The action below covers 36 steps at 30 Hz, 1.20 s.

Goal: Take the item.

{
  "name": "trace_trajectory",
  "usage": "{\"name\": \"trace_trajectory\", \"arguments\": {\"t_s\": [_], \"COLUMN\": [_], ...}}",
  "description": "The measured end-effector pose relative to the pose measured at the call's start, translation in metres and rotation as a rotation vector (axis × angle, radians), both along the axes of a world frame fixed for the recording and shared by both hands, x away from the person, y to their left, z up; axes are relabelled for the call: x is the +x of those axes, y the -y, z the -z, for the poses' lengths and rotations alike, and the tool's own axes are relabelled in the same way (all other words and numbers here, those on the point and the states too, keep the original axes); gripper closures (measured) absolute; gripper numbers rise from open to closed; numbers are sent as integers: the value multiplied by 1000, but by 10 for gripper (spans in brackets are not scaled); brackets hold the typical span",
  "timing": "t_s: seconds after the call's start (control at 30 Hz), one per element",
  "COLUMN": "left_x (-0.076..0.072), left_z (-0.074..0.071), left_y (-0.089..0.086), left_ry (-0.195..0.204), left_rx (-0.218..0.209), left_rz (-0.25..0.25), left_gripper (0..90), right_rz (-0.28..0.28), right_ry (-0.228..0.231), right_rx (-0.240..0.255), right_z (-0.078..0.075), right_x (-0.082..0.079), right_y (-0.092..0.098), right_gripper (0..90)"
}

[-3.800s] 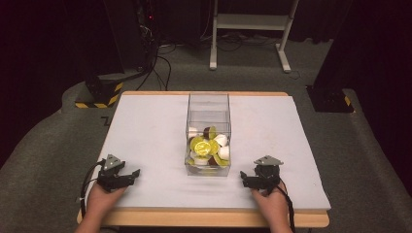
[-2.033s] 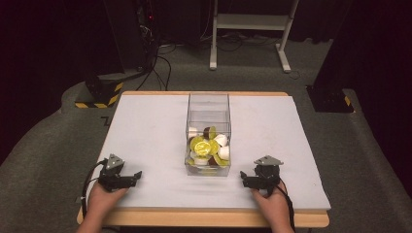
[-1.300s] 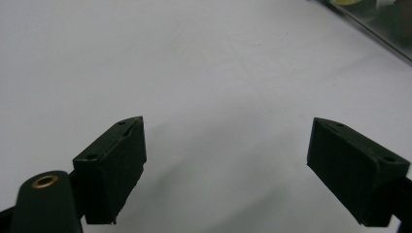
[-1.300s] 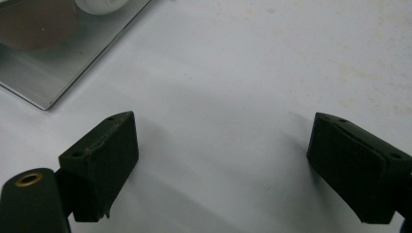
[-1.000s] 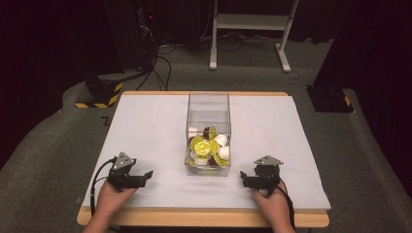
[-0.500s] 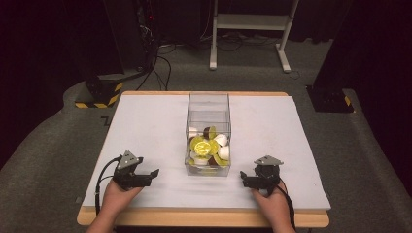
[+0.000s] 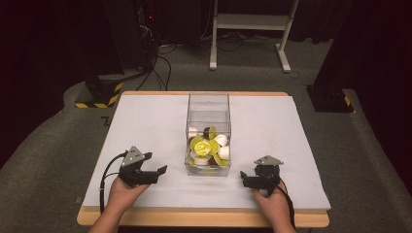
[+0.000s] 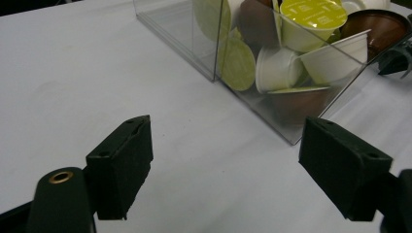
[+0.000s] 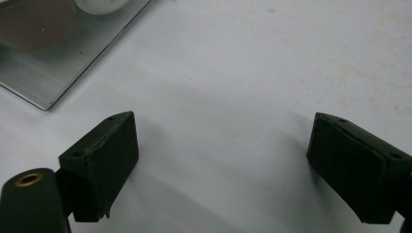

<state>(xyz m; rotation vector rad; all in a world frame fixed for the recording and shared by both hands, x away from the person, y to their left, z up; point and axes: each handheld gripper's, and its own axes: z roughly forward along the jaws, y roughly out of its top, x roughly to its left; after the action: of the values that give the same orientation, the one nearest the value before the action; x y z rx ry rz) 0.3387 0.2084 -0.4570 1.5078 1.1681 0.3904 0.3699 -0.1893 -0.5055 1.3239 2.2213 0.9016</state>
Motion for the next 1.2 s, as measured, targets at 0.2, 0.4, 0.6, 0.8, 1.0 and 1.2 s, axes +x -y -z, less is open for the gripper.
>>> {"name": "trace_trajectory", "arguments": {"t_s": [0.2,0.4,0.6,0.8,1.0,1.2], "left_x": [4,7,10,14,17,19], "left_z": [-6,-10,-17,-23,-29,-32], "left_y": [6,13,20,32,44,52], "left_ry": [1,1,24,18,10,12], "left_rx": [1,-22,-32,-19,-9,-29], "left_rz": [22,22,26,53,81,91], "left_gripper": [202,201,195,196,203,204], "right_rz": [-2,-2,-2,0,0,0], "right_ry": [1,1,1,0,1,1], "right_rx": [-1,-1,-1,-1,-1,-1], "right_z": [0,0,0,0,0,0], "right_x": [0,0,0,0,0,0], "right_y": [0,0,0,0,0,0], "right_gripper": [111,111,111,111,111,111]}}
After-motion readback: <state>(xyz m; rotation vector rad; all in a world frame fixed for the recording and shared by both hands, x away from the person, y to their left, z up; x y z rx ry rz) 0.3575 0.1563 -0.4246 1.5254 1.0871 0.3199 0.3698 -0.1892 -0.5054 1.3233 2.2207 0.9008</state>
